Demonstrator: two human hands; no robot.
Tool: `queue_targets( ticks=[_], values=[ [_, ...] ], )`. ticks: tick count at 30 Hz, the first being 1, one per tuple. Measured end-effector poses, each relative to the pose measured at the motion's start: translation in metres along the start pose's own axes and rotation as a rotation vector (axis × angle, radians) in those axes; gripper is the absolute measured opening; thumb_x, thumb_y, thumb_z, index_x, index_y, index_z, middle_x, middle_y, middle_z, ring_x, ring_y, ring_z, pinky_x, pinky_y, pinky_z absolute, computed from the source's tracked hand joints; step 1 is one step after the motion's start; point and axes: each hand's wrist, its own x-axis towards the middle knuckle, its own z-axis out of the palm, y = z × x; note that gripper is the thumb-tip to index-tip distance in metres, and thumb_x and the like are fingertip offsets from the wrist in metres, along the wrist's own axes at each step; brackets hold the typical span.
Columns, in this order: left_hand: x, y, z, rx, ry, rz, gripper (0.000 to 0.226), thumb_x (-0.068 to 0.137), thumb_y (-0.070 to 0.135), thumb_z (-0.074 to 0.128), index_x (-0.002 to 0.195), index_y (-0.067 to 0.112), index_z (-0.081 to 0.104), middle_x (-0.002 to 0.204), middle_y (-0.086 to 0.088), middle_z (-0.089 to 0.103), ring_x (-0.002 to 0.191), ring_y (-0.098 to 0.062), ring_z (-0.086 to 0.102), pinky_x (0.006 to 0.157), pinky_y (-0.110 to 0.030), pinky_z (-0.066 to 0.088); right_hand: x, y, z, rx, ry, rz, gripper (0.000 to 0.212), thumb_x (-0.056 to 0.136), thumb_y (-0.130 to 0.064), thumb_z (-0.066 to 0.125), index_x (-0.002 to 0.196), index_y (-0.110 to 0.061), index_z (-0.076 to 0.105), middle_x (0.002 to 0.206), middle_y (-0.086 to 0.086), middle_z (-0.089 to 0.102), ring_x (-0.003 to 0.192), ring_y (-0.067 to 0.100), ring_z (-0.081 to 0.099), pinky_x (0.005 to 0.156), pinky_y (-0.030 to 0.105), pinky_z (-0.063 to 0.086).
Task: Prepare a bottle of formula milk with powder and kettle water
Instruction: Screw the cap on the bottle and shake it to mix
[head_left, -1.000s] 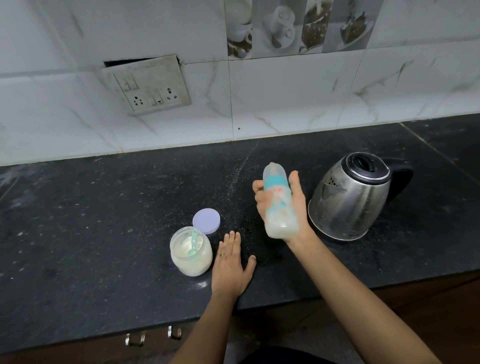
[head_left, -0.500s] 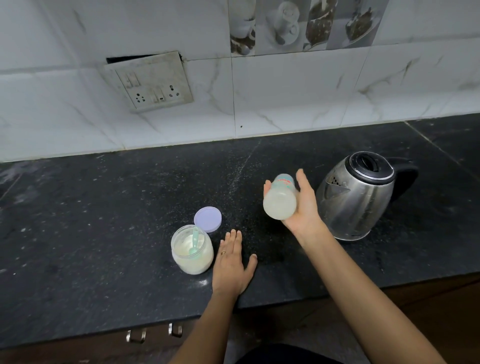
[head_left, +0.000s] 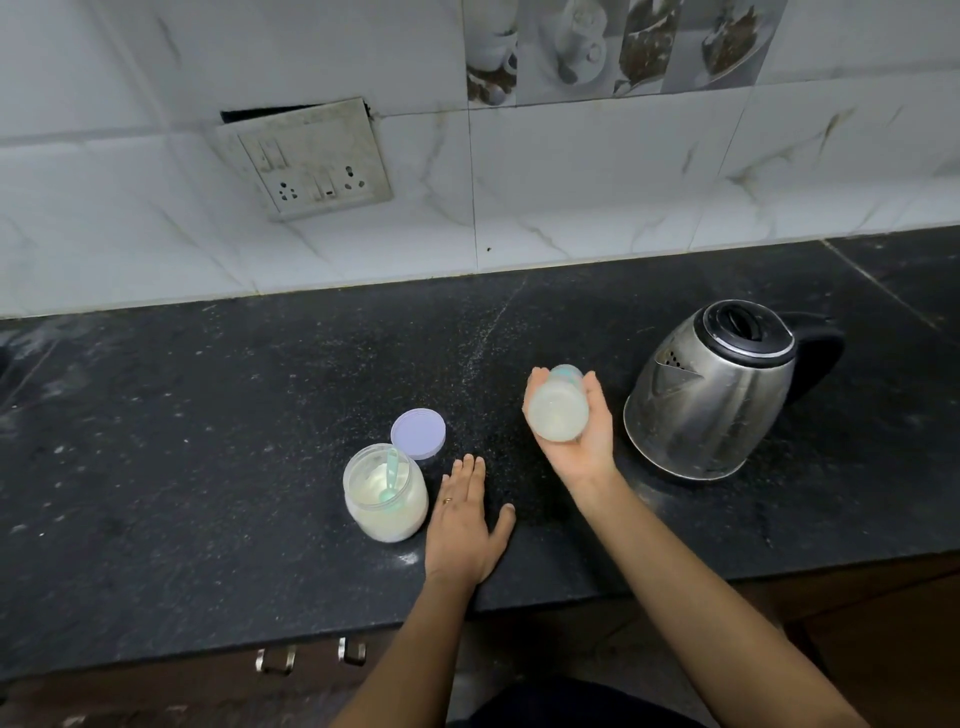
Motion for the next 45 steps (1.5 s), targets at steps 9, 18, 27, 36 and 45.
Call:
queue_targets(
  ticks=[9,18,27,36,45],
  values=[
    [0.002,-0.001,0.002,0.002,0.006,0.003,0.083,0.084,0.06,0.019,0.153,0.014,0.016,0.16,-0.004,0.015,0.148,-0.014,0.006,0.117,-0.024,-0.008,0.002,0.0,0.016,-0.069,-0.037,0.036,0.063,0.075,-0.024,0.075,0.131,-0.008,0.049,0.094,0.019,0.063,0.074,0.027,0.067,0.065,0.038,0.058],
    [0.003,-0.002,0.003,-0.003,0.008,0.0,0.082,0.085,0.06,0.02,0.153,0.014,0.017,0.16,-0.003,0.015,0.148,-0.014,0.005,0.116,-0.022,-0.01,0.003,-0.005,0.029,-0.068,-0.083,0.006,0.061,0.079,-0.028,0.072,0.132,-0.012,0.048,0.095,0.018,0.062,0.075,0.027,0.066,0.064,0.038,0.057],
    [0.002,-0.002,0.003,0.001,0.008,-0.001,0.081,0.086,0.059,0.022,0.153,0.014,0.017,0.16,-0.003,0.016,0.148,-0.014,0.006,0.117,-0.023,-0.009,-0.003,-0.001,0.018,-0.053,0.082,0.04,0.054,0.079,-0.021,0.073,0.127,-0.006,0.054,0.099,0.018,0.061,0.079,0.026,0.063,0.064,0.038,0.058],
    [0.003,-0.002,0.003,0.002,0.012,-0.001,0.08,0.086,0.058,0.024,0.152,0.014,0.018,0.16,-0.003,0.017,0.148,-0.014,0.007,0.117,-0.024,-0.007,-0.002,0.003,0.023,0.017,0.056,0.075,0.05,0.076,-0.02,0.072,0.121,-0.006,0.056,0.095,0.016,0.061,0.073,0.025,0.064,0.064,0.035,0.057],
    [0.002,-0.002,0.002,-0.005,0.011,-0.004,0.08,0.086,0.059,0.024,0.153,0.014,0.018,0.16,-0.003,0.017,0.148,-0.014,0.007,0.117,-0.023,-0.008,-0.008,-0.004,0.015,-0.209,0.001,0.054,0.052,0.081,-0.024,0.068,0.129,-0.009,0.055,0.097,0.016,0.061,0.071,0.024,0.06,0.064,0.036,0.055]
  ],
)
